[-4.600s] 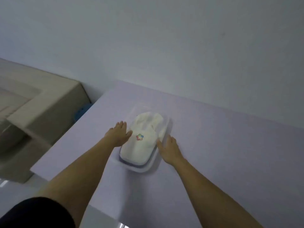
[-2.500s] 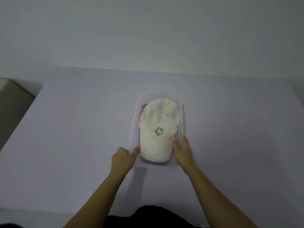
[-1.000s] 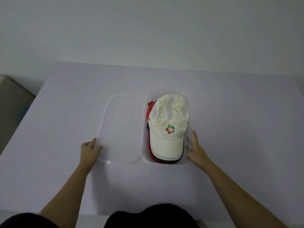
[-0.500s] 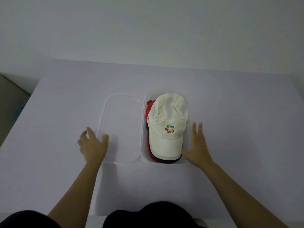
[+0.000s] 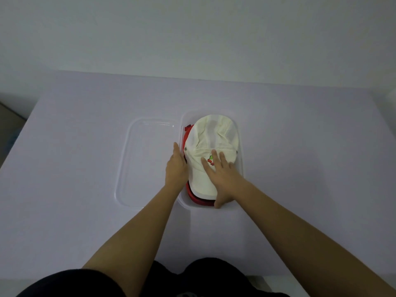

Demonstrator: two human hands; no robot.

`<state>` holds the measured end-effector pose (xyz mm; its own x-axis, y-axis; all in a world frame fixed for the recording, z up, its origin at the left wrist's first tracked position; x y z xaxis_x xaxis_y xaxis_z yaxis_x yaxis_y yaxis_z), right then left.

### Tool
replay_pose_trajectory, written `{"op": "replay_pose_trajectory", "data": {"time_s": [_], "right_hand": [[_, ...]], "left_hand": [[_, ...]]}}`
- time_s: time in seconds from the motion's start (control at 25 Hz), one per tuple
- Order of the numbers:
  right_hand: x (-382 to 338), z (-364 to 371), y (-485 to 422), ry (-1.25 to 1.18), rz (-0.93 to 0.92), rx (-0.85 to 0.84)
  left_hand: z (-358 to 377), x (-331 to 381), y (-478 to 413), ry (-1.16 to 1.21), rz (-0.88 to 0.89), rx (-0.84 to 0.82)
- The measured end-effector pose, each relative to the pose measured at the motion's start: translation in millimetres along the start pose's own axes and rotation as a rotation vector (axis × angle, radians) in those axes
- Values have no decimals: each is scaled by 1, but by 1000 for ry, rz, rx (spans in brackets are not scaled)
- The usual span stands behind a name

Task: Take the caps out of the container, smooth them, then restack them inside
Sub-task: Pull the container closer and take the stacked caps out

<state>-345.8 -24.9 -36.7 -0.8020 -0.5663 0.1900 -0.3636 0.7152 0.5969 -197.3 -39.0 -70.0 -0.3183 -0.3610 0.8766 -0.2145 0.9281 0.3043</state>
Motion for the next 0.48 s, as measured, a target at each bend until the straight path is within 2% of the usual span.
{"op": "replay_pose_trajectory", "data": {"time_s": [0.12, 0.2, 0.32, 0.4, 0.48], "right_hand": [[2, -17, 5, -252, -24, -61], [9, -27, 18, -351, -15, 64], [26, -33, 37, -463, 67, 446], [46, -35, 51, -564, 148, 787], [68, -28, 63, -508, 229, 1145]], "left_hand": [[-2, 4, 3, 49, -25, -2], [-4, 5, 4, 73, -46, 7], [-4, 4, 3, 66, -41, 16], [-2, 1, 1, 70, -40, 23], [-3, -5, -3, 74, -52, 34]]}}
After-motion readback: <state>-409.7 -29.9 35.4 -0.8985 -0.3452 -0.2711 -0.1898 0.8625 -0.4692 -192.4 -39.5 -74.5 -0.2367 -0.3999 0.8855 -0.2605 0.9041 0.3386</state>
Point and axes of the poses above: each hand's wrist, its own y-axis away from the middle knuckle, its own z-axis out of the palm, x = y × z, the point moved 1 cm from there along -y, towards the middle knuckle, and after that the axes turned 15 degrees about y, right-handed, at the moved point
